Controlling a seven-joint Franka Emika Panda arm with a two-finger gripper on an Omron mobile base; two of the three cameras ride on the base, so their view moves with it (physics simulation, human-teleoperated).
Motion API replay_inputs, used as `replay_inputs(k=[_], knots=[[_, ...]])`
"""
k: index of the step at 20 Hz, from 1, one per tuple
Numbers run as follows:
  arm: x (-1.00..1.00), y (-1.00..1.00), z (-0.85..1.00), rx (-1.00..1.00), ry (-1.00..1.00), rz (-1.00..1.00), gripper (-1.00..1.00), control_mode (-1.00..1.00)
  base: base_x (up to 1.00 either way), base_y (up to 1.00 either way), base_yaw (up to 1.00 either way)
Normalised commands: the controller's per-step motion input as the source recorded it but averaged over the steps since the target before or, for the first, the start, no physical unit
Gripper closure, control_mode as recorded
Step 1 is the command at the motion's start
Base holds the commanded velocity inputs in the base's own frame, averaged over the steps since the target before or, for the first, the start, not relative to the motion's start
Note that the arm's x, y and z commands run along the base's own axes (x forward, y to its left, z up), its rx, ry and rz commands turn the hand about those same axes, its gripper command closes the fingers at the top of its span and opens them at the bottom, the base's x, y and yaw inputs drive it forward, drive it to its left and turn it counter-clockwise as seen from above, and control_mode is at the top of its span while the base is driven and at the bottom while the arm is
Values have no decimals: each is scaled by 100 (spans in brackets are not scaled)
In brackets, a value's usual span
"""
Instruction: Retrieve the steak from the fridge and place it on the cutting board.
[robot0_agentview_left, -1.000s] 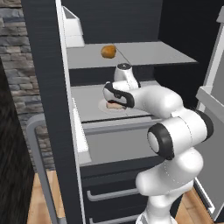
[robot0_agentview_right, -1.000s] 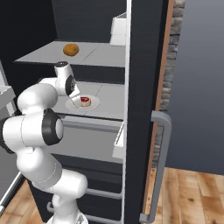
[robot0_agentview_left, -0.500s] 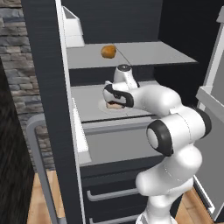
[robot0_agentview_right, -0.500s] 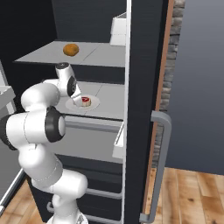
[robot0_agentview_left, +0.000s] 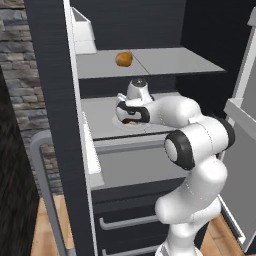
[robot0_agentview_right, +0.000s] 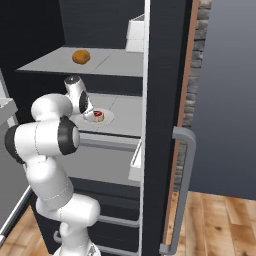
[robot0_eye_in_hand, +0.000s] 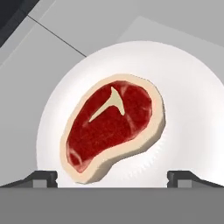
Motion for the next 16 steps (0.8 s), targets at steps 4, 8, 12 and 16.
replay_inputs(k=[4, 8, 12, 16], knots=[[33, 12, -7, -2, 4, -1, -100, -100, 0, 0, 0], [33, 4, -8, -5, 11, 0, -100, -100, 0, 0, 0], [26, 2, -13, -5, 10, 0, -100, -100, 0, 0, 0], [5, 0, -31, -5, 6, 0, -100, -100, 0, 0, 0]])
